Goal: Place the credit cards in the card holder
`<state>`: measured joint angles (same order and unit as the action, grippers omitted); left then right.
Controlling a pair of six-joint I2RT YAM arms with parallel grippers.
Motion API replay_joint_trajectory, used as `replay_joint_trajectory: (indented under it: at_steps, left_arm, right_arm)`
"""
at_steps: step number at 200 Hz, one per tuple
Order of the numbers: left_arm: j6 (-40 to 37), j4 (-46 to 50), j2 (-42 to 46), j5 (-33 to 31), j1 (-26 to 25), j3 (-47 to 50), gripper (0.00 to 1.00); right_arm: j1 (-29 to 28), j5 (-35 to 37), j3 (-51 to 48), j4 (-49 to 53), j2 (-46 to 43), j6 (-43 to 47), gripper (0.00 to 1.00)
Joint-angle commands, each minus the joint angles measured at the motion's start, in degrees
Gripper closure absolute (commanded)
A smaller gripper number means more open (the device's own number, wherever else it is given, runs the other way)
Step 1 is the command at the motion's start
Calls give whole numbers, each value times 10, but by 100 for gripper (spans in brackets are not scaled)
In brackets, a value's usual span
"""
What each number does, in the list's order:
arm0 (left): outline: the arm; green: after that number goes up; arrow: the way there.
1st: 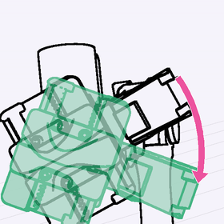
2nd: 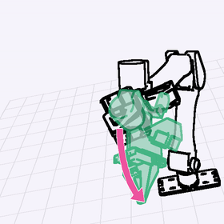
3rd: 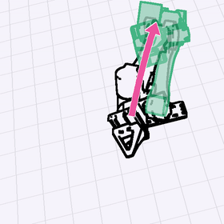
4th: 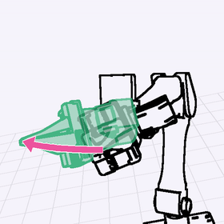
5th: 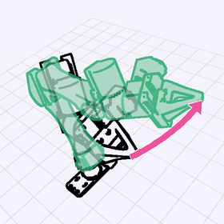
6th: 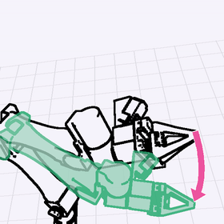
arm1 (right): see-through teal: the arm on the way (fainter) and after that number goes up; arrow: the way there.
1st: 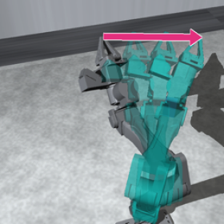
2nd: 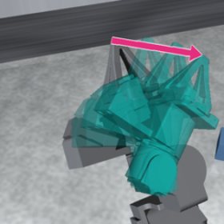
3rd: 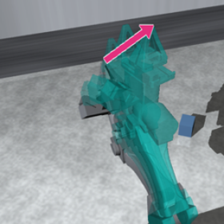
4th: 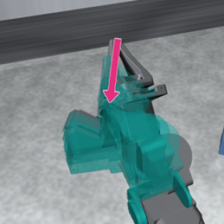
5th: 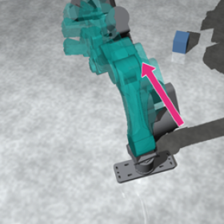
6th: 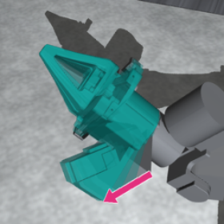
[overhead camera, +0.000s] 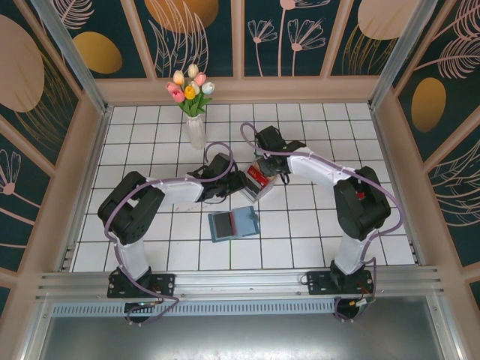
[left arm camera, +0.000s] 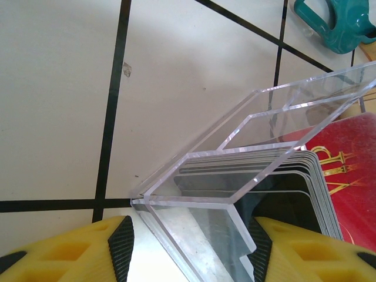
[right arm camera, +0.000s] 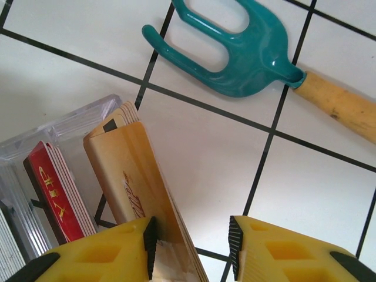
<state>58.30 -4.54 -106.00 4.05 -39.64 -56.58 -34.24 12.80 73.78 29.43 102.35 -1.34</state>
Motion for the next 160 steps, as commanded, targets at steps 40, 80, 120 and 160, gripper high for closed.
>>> replay_joint_trajectory:
  at_steps: [40, 80, 120, 160]
  left_arm:
    - [-7, 15, -17, -9, 4, 2, 44]
    - [-8, 17, -18, -8, 5, 2, 45]
    - [-9, 19, -15, -10, 4, 4, 45]
    - [-13, 21, -8, -10, 4, 2, 45]
  right_arm:
    - [0, 24, 11, 11, -26, 13, 69]
    - [0, 17, 10, 10, -28, 13, 79]
    - [0, 7, 10, 13, -42, 7, 87]
    - [1, -58, 13, 20, -71, -15, 93]
